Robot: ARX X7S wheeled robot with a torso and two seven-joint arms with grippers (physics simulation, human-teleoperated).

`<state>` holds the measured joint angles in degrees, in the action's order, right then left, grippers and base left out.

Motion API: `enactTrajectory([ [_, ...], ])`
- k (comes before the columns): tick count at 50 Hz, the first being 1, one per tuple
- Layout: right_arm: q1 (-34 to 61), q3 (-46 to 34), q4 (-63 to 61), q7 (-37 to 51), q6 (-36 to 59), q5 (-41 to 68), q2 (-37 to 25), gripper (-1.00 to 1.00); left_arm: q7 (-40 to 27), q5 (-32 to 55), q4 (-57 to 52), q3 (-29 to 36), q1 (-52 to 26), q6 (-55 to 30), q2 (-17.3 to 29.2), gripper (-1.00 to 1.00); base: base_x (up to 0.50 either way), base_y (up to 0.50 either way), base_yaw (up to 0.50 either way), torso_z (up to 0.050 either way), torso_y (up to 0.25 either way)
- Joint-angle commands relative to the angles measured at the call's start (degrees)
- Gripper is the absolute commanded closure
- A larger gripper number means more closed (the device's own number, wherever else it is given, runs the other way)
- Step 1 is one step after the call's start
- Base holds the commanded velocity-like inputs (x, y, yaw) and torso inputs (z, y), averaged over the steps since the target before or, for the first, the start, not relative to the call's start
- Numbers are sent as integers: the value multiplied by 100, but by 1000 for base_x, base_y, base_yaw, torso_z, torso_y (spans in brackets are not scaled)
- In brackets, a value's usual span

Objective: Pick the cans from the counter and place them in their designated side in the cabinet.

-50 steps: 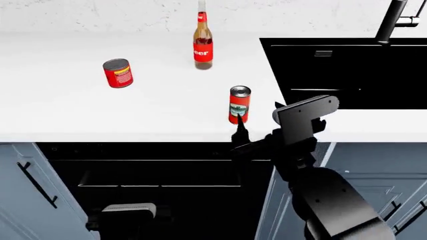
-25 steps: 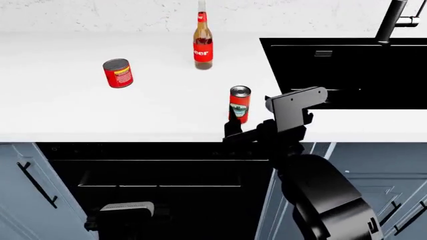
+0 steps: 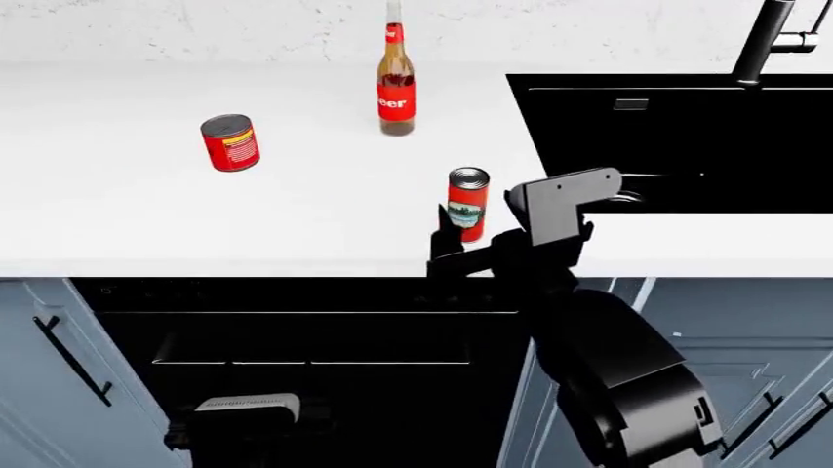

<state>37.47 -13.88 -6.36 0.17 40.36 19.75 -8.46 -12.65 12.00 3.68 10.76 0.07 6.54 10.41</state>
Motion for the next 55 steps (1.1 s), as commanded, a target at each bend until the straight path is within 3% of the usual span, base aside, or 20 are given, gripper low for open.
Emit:
enactTrajectory([
  [1, 135, -37, 336, -26, -102, 36, 38, -100, -25, 24, 5, 38, -8, 21, 26, -100, 0, 0, 0, 0, 0],
  [45, 1347, -272, 2324, -460, -633, 135, 249, -100, -149, 56, 9, 182, -27, 47, 120, -100, 0, 0, 0, 0, 0],
  [46, 1360, -281, 2361, -493, -595, 165, 253, 100, -152, 56, 9, 186, -26, 48, 122, -100, 0, 0, 0, 0, 0],
  [55, 1311, -278, 2212, -543, -212, 407, 189, 100, -185, 50, 14, 205, -15, 94, 140, -100, 0, 0, 0, 0, 0],
])
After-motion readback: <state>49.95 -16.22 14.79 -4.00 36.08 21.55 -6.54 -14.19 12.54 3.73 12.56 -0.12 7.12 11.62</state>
